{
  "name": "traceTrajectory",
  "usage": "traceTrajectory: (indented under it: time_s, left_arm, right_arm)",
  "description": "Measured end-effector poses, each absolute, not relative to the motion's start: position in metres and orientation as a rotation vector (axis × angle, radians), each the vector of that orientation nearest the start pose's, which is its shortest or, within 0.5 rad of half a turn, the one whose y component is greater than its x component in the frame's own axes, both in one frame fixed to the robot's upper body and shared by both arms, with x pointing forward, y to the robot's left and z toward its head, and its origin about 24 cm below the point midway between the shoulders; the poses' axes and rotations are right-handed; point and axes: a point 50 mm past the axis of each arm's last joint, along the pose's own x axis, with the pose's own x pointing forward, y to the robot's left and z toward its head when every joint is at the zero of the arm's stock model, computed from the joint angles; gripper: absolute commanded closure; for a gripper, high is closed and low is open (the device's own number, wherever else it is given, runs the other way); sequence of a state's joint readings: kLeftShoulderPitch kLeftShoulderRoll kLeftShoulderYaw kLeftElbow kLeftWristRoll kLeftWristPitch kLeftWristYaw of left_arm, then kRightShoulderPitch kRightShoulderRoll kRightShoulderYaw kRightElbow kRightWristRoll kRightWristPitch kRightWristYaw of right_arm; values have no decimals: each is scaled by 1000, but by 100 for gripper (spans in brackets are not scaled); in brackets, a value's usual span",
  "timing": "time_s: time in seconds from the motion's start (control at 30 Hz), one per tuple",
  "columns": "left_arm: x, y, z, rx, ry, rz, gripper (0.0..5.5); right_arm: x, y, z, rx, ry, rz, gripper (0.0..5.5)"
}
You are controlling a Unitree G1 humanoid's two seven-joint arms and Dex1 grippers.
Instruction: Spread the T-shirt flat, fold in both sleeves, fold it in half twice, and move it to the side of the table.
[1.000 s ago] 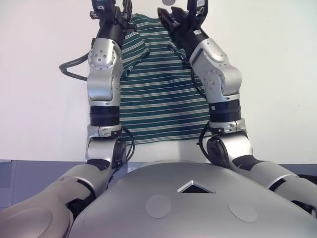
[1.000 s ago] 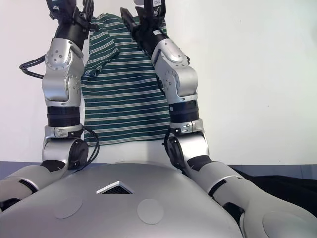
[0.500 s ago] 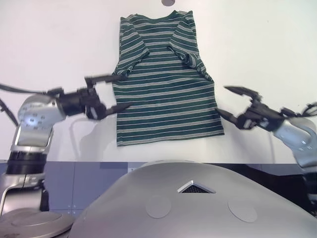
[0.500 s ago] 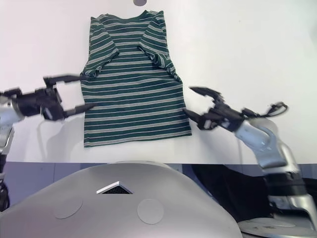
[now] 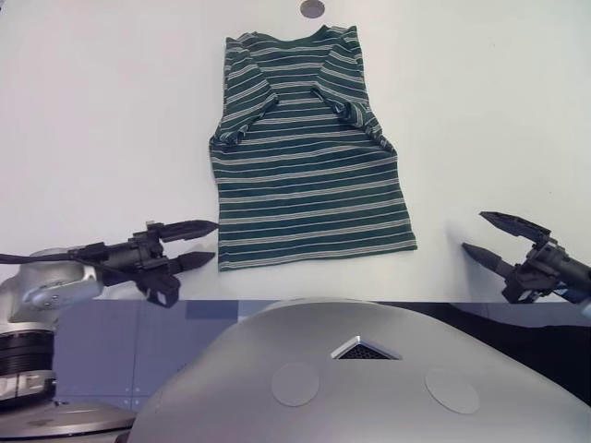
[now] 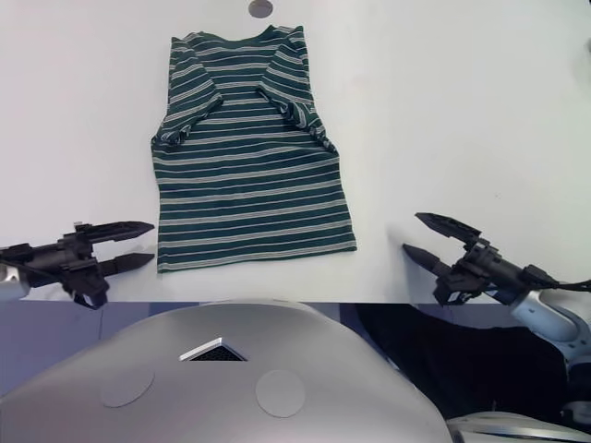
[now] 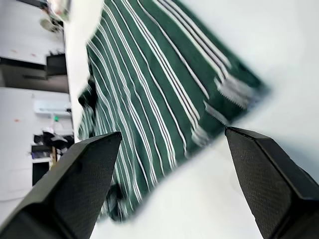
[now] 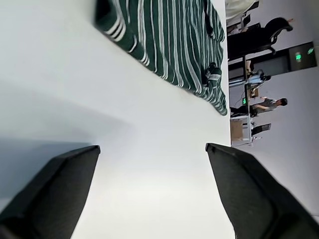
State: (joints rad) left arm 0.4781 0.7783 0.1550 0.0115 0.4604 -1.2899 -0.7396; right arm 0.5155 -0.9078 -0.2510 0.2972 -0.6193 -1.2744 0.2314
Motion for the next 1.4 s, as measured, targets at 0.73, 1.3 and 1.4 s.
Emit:
traceTrajectory:
  time_s: [0.73, 1.3, 1.4]
  left_arm:
    - [116, 220, 39, 1272, -331, -1273, 166]
    - [142, 261, 50, 1451, -189, -1197, 166]
    - [143, 260, 50, 1462, -185, -1211, 166]
  right_arm:
    - [114, -258, 38, -1147, -217, 1118, 152]
    - [112, -250, 33, -1089, -222, 1116, 152]
    - [113, -251, 32, -1086, -219, 1104, 152]
